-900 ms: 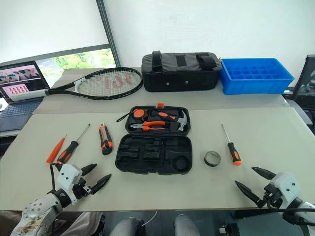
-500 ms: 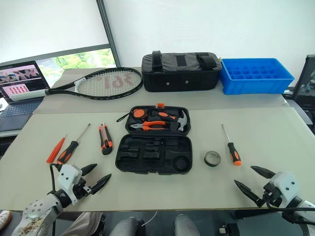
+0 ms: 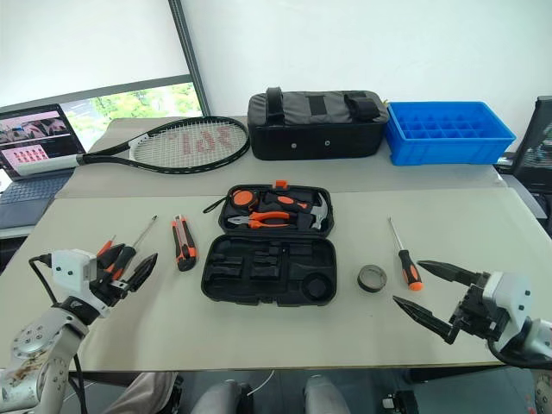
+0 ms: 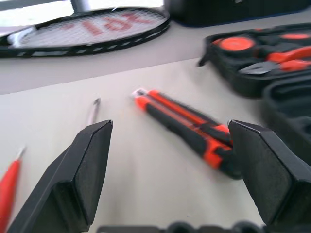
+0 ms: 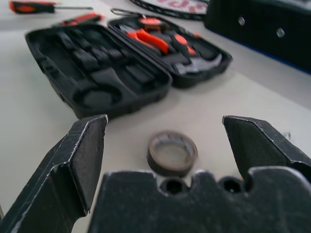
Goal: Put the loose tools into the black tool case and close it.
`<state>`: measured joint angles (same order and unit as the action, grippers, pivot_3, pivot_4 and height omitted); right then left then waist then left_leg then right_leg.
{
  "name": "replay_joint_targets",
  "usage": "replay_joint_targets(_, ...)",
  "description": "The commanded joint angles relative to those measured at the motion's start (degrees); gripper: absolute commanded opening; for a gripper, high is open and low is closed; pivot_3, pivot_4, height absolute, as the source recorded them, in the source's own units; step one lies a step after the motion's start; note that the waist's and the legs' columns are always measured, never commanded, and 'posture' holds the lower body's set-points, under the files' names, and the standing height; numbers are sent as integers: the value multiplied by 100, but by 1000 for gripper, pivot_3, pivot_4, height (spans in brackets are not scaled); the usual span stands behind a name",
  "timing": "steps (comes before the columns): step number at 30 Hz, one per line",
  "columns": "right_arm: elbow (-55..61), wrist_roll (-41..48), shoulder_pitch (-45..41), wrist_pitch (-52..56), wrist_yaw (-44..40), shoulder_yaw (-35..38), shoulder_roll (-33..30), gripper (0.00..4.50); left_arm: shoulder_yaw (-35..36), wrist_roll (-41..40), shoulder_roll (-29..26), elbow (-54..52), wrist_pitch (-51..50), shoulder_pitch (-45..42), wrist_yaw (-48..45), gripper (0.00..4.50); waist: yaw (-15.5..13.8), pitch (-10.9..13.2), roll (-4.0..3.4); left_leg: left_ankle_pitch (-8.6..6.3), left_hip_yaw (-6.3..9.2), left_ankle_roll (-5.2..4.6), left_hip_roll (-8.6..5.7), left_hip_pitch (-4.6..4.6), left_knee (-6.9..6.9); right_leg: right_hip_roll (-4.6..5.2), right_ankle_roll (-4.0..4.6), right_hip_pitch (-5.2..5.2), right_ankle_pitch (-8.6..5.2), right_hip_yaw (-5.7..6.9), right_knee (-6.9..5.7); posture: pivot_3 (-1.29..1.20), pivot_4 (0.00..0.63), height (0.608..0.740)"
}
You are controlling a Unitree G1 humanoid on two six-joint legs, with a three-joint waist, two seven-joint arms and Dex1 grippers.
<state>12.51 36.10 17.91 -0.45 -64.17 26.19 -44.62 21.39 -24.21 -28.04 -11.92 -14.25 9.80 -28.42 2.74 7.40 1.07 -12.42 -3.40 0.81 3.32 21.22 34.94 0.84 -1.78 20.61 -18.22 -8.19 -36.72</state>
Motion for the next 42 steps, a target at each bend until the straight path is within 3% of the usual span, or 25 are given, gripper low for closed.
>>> replay_joint_targets(1,434,241,-231,196,-118,-49,-93,4412,208,176,-281,204,-204,-171,173,4081,-16,8,13,0,2,0,0,-4,2,0,0,4,0,3,0,0,150,707)
replay_joint_targets(9,965,224,-548,431,-126,-651,139,4412,-54,475,-684,925,-395,-498,-52,4081,-41,9,22,0,10,0,8,0,-3,6,3,5,1,15,2,0,150,707)
replay_joint_targets(18,1179,309,-803,665,-9,-698,97,4412,-368,586,-925,1402,-1001,-848,-342,4081,-38,3,24,0,14,0,8,4,-3,9,5,8,2,25,-1,0,150,707)
replay_joint_targets(19,1233,341,-858,726,18,-714,99,4500,-361,584,-932,1455,-1057,-894,-345,3553,-38,3,22,0,15,0,8,4,-3,10,5,8,2,25,-1,0,150,707)
replay_joint_targets(22,1355,425,-1009,908,108,-749,122,4500,-373,606,-944,1536,-1111,-954,-378,2739,-35,2,22,0,16,0,8,2,-2,10,5,8,3,26,-6,0,150,707)
replay_joint_targets(27,1497,581,-1166,1191,253,-746,141,4500,-285,591,-897,1557,-1087,-1004,-314,954,-25,0,20,1,20,0,9,2,-1,8,7,6,4,27,-7,0,150,707)
replay_joint_targets(35,1409,765,-1270,1363,241,-536,106,4500,284,-203,-755,888,-398,-1237,-893,968,-31,4,36,1,22,1,21,7,0,4,17,8,9,42,-4,0,150,707)
replay_joint_targets(39,1336,774,-1257,1371,242,-435,126,4500,-36,-283,-877,693,-69,-1640,-1441,968,-89,3,34,2,18,1,17,13,1,27,44,3,25,79,-1,0,150,707)
replay_joint_targets(42,1330,755,-1068,1361,202,-294,117,4500,-833,63,-1095,680,441,-2070,-2321,968,-112,1,30,2,17,1,6,16,-1,33,46,-2,26,95,0,0,150,707)
